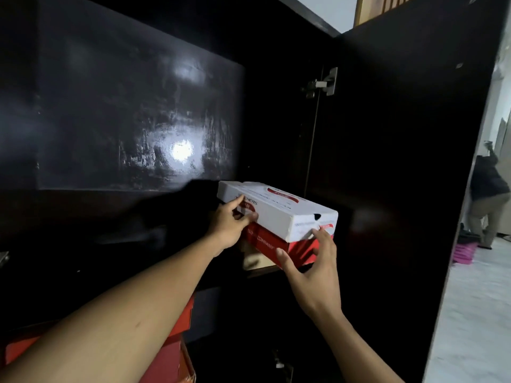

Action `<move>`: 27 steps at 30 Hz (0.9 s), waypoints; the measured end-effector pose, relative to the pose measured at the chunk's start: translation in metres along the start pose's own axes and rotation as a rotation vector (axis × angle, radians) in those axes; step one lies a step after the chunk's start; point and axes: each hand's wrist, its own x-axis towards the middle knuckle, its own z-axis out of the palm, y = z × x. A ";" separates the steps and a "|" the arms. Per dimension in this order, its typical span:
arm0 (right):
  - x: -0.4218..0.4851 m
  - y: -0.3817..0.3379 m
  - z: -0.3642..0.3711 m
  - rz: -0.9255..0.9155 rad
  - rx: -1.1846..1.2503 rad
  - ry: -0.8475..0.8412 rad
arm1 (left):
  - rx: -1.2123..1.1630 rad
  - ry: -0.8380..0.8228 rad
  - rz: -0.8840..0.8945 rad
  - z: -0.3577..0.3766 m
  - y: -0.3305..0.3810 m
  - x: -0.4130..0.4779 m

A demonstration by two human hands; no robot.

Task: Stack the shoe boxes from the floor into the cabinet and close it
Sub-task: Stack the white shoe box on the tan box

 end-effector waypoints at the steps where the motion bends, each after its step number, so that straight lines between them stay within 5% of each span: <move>1: 0.005 0.002 0.004 -0.020 -0.027 -0.029 | -0.020 -0.012 0.002 0.004 -0.001 -0.002; 8: 0.039 0.017 0.029 -0.082 -0.108 -0.247 | 0.004 -0.116 -0.019 0.015 -0.012 -0.007; 15: 0.072 0.023 0.055 -0.097 -0.219 -0.382 | 0.100 -0.030 -0.027 0.021 -0.032 0.016; 27: 0.085 0.027 0.051 -0.133 -0.217 -0.389 | 0.204 -0.002 -0.034 0.026 -0.027 0.020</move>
